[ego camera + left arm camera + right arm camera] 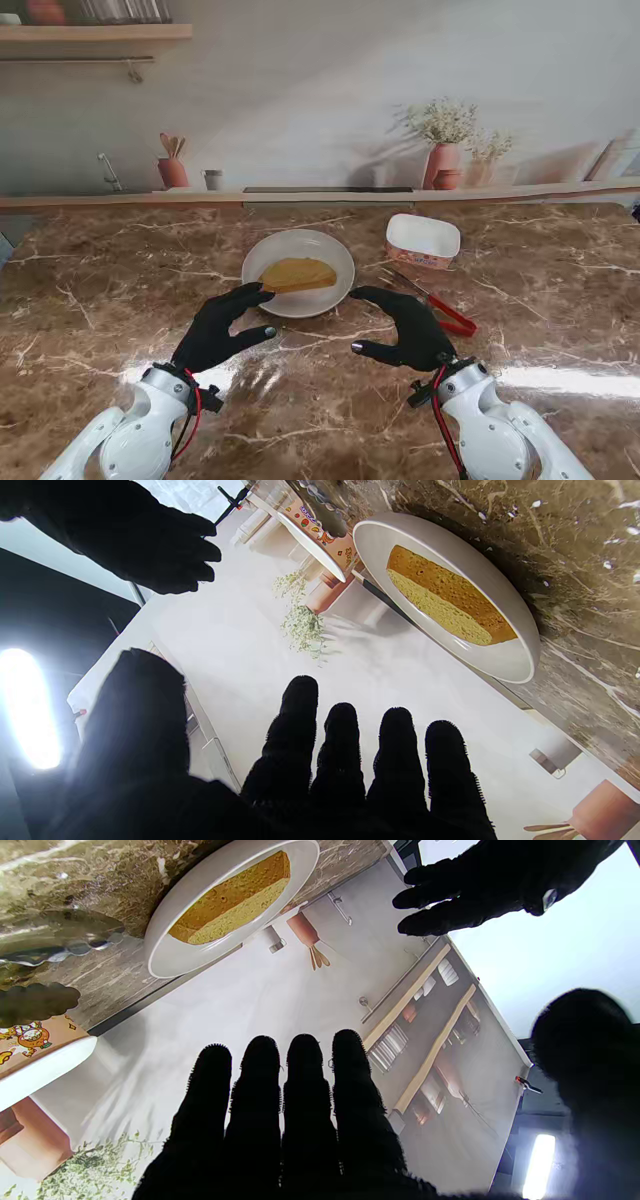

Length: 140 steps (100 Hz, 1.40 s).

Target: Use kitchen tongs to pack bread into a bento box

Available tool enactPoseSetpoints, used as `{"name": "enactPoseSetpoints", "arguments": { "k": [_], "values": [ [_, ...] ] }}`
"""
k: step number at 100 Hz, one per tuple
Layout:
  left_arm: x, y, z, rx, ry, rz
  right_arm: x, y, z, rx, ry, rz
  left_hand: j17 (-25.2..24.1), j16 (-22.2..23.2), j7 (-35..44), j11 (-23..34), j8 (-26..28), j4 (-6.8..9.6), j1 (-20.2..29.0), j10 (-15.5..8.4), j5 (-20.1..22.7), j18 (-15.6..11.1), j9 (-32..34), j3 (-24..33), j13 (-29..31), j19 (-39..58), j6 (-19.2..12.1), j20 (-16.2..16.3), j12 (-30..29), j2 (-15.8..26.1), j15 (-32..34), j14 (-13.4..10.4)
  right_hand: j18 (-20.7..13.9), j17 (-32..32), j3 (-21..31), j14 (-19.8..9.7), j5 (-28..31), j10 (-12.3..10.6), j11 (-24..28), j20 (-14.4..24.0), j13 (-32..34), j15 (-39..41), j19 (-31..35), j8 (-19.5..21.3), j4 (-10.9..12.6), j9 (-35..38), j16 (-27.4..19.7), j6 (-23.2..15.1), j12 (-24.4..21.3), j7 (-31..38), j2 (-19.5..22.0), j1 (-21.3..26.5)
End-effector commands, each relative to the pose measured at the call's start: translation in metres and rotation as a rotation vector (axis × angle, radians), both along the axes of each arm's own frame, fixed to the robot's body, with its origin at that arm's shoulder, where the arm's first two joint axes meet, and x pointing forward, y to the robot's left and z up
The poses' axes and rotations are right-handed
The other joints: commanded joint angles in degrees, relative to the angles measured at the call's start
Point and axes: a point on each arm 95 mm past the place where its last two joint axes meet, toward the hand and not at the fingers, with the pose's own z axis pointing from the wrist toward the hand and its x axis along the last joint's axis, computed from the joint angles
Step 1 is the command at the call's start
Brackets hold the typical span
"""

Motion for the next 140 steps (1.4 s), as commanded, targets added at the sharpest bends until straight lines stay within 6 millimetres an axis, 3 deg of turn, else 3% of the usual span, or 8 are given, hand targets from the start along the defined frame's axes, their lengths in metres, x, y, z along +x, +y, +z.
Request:
{"name": "enactPoseSetpoints", "arguments": {
  "k": [1, 38, 63, 85, 118, 123, 131, 140],
  "values": [
    [-0.003, -0.001, -0.002, 0.003, 0.008, 0.0, -0.003, 0.001, -0.005, -0.003, 0.02, 0.005, -0.31, -0.76, -0.63, -0.76, -1.26, 2.36, -1.95, -1.19, -2.18, -3.04, -1.94, -1.48, -1.46, 0.77, 0.37, 0.49, -0.38, 1.7, -2.0, -2.42, -0.68, -0.44, -0.58, -0.08, -1.3, -0.27, -1.04, -1.89, 0.11, -1.15, 1.19, -0.41, 1.97, -0.76, -0.76, -0.83, -0.92, -1.05, 0.83, -1.02],
    [-0.005, 0.002, -0.003, 0.012, 0.02, -0.003, 0.013, -0.017, 0.003, -0.094, -0.01, -0.062, -0.29, -0.82, -0.58, -0.83, -1.25, 2.36, -1.86, -1.28, -2.14, -3.03, -1.88, -1.68, -1.38, 0.49, 0.33, 0.31, -0.43, 1.81, -2.04, -2.48, -1.06, -0.36, -1.37, -1.31, -0.36, -1.11, -0.38, -1.8, 1.03, -0.71, 1.29, -0.17, 1.72, 0.59, -0.14, -1.76, -0.13, -0.48, 0.04, 1.35],
    [-0.003, 0.005, -0.001, 0.033, 0.012, -0.009, 0.066, -0.055, 0.017, -0.33, -0.065, -0.206, -0.26, -0.84, -0.5, -0.75, -1.22, 2.36, -1.71, -1.21, -2.02, -3.1, -1.8, -1.73, -1.27, 0.43, 0.09, 0.27, -0.39, 1.87, -2.04, -2.75, 2.53, -3.87, -2.98, -0.81, -3.84, -0.82, 1.61, 5.44, -3.01, 2.27, 2.66, 2.27, 0.74, -4.2, 6.44, 0.92, 5.17, 0.21, -7.12, 9.72],
    [-0.003, 0.006, -0.001, 0.05, 0.018, -0.006, 0.119, -0.089, 0.025, -0.563, -0.052, -0.313, -0.17, -0.83, -0.5, -0.68, -1.23, 2.36, -1.56, -1.23, -2.03, -3.42, -1.84, -1.78, -1.26, 0.53, 0.17, 0.31, -0.35, 1.84, -1.97, -2.75, 2.66, -6.48, -9.62, -1.1, -7.62, 0.02, 5.99, 14.68, -9.46, 9.52, 2.08, 4.47, 0.81, -13.44, 12.79, 3.57, 10.72, -1.02, -7.55, 20.86],
    [0.003, 0.005, -0.001, 0.068, 0.034, -0.015, 0.185, -0.111, -0.001, -0.791, 0.055, -0.353, -0.19, -0.84, -0.44, -0.65, -1.19, 2.34, -1.35, -1.22, -2.1, -3.58, -1.9, -1.78, -1.38, 0.53, 0.16, 0.3, -0.33, 1.77, -1.97, -2.76, 1.72, -8.27, -9.85, -2.29, -5.35, -0.48, 13.54, 18.64, -15.72, 17.74, 2.71, 7.25, -0.14, -18.9, 16.6, 1.64, 16.82, 1.82, -7.59, 25.23],
    [0.003, 0.005, -0.001, 0.069, 0.036, -0.014, 0.193, -0.112, -0.007, -0.803, 0.084, -0.362, -0.18, -0.85, -0.43, -0.66, -1.18, 2.34, -1.33, -1.18, -2.11, -3.58, -1.94, -1.78, -1.45, 0.53, 0.15, 0.29, -0.33, 1.78, -1.99, -2.73, 1.41, -9.01, -6.98, -2.29, -5.35, -0.33, 14.07, 19.1, -17.66, 18.64, 3.03, 7.84, -0.6, -20.85, 16.74, 1.19, 17.3, 1.92, -8.11, 24.94],
    [0.003, 0.005, -0.002, 0.074, 0.039, -0.012, 0.203, -0.112, -0.015, -0.814, 0.127, -0.373, -0.21, -0.85, -0.37, -0.67, -1.14, 2.35, -1.26, -1.17, -2.13, -3.58, -1.96, -1.75, -1.52, 0.48, 0.05, 0.27, -0.33, 1.81, -2.0, -2.71, 0.81, -10.15, 9.57, -2.27, -5.89, 0.42, 11.01, 19.34, -21.23, 18.09, 2.89, 8.69, -3.72, -23.2, 15.56, 0.44, 14.92, 0.92, -14.05, 19.83],
    [0.003, 0.007, -0.003, 0.081, 0.047, -0.006, 0.213, -0.111, -0.023, -0.823, 0.145, -0.399, -0.22, -0.87, -0.31, -0.69, -1.1, 2.34, -1.22, -1.18, -2.17, -3.57, -2.0, -1.76, -1.54, 0.4, 0.03, 0.23, -0.34, 1.8, -2.01, -2.76, 0.33, -10.95, 12.45, -2.34, -4.48, 0.54, 7.15, 19.61, -22.12, 15.78, 2.98, 9.58, -4.81, -23.58, 13.85, -1.98, 12.99, 1.64, -13.47, 18.26]
  ]
}}
